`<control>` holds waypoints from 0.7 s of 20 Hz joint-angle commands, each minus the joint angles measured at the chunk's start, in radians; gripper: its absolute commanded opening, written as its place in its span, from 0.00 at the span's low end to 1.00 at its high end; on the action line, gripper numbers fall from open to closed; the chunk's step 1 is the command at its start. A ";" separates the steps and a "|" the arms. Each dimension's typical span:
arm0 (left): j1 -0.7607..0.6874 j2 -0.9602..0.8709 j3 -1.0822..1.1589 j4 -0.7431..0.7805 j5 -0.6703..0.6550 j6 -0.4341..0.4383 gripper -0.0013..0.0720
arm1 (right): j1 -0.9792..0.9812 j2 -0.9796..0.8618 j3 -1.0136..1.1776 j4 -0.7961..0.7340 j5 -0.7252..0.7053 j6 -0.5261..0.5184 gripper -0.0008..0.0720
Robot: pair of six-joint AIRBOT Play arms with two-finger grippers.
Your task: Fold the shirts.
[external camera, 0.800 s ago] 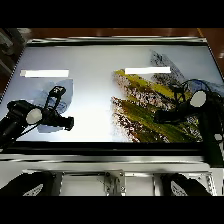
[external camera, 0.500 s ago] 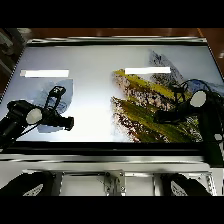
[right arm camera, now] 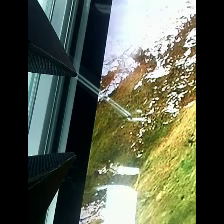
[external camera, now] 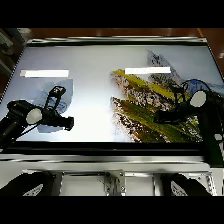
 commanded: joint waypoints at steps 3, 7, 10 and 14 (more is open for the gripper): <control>0.000 0.001 0.000 0.000 0.000 0.000 0.96 | 0.000 0.001 0.000 0.000 0.000 0.000 0.82; 0.001 0.000 -0.001 0.001 0.008 0.000 0.96 | -0.001 0.001 0.000 -0.002 0.000 0.000 0.82; 0.000 0.000 -0.001 0.000 0.116 0.000 0.96 | -0.001 0.001 0.000 0.002 -0.001 0.000 0.82; 0.000 0.001 0.000 -0.050 0.153 -0.040 0.96 | -0.001 0.001 0.000 0.005 -0.008 0.006 0.82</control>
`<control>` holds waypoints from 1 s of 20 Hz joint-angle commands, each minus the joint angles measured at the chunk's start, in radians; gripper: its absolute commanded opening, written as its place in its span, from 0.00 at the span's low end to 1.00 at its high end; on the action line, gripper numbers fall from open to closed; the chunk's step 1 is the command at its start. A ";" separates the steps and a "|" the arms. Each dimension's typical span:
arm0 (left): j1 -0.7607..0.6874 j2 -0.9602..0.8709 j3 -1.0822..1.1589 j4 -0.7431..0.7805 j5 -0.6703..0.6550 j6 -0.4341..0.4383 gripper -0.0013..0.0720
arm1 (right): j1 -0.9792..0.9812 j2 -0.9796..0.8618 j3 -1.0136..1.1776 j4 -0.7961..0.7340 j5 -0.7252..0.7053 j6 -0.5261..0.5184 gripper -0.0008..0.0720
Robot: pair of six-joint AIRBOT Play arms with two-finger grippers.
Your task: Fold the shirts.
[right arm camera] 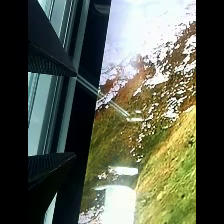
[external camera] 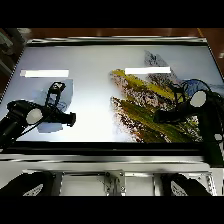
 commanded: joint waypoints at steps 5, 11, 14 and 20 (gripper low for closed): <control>-0.001 0.000 0.000 -0.084 0.059 -0.041 0.96 | -0.001 0.001 0.000 0.067 0.070 0.026 0.82; 0.000 0.000 0.001 -0.129 0.075 -0.042 0.96 | -0.001 0.001 0.000 0.063 0.085 0.026 0.82; -0.001 0.000 0.000 -0.194 0.076 -0.041 0.96 | -0.001 0.001 0.000 0.063 0.060 0.026 0.82; 0.192 -0.058 0.070 0.104 0.020 -0.127 0.98 | -0.001 0.001 0.000 0.063 0.016 0.005 0.82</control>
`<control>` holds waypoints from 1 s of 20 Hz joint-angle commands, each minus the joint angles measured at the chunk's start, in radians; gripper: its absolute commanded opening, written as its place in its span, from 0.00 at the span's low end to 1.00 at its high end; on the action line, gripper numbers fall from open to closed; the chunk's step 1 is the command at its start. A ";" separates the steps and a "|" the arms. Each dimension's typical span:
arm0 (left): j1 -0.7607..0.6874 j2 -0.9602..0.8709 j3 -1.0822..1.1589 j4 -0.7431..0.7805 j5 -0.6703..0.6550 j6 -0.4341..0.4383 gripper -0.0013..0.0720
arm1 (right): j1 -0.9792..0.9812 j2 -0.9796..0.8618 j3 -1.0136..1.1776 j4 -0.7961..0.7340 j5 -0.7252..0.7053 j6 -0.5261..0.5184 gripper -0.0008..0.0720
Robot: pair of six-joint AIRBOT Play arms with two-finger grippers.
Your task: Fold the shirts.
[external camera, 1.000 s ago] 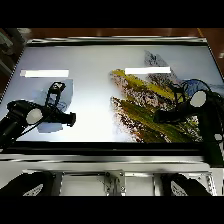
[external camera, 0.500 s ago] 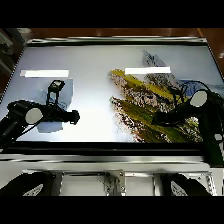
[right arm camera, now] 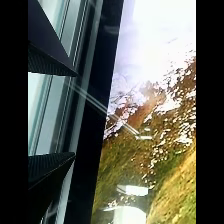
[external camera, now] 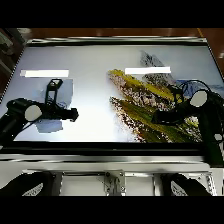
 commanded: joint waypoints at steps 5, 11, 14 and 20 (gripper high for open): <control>0.695 -0.193 0.233 -0.106 -0.034 -0.014 0.98 | -0.001 0.001 0.000 0.001 -0.008 -0.029 0.82; 0.872 -0.392 0.235 -0.270 -0.048 0.167 0.98 | -0.001 0.001 0.000 0.001 -0.008 -0.024 0.82; 0.829 -0.481 0.236 -0.277 0.022 0.192 0.98 | -0.001 0.001 0.000 0.000 -0.007 -0.026 0.82; 0.731 -0.595 0.237 -0.363 0.199 0.192 0.96 | -0.001 0.001 0.000 0.003 0.018 -0.026 0.82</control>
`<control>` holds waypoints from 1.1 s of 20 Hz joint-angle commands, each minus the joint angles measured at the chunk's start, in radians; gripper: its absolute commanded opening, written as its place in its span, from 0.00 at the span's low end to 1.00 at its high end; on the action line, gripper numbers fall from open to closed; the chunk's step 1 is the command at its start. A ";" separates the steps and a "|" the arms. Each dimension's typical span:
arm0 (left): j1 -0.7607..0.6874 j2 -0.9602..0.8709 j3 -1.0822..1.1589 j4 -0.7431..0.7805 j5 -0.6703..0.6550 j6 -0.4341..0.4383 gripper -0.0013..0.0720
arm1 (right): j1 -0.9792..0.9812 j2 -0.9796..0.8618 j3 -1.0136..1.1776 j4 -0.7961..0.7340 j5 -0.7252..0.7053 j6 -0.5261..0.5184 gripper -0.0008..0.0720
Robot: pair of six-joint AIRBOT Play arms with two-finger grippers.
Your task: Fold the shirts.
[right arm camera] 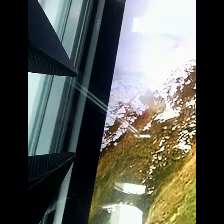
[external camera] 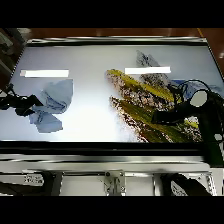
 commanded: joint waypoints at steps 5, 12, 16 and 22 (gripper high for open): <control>-0.123 -0.002 0.055 -0.066 0.071 0.108 0.07 | -0.001 0.001 0.000 -0.002 0.001 0.001 0.82; -0.501 0.429 0.066 -0.146 -0.011 0.163 0.07 | -0.001 0.001 0.000 -0.001 -0.126 0.021 0.82; -0.856 0.513 0.066 -0.162 -0.013 -0.032 0.07 | -0.003 0.009 0.071 -0.051 -0.122 -0.042 0.82; -1.272 0.389 0.000 -0.042 0.116 -0.062 0.07 | -0.003 0.095 0.104 -0.100 0.050 -0.041 0.82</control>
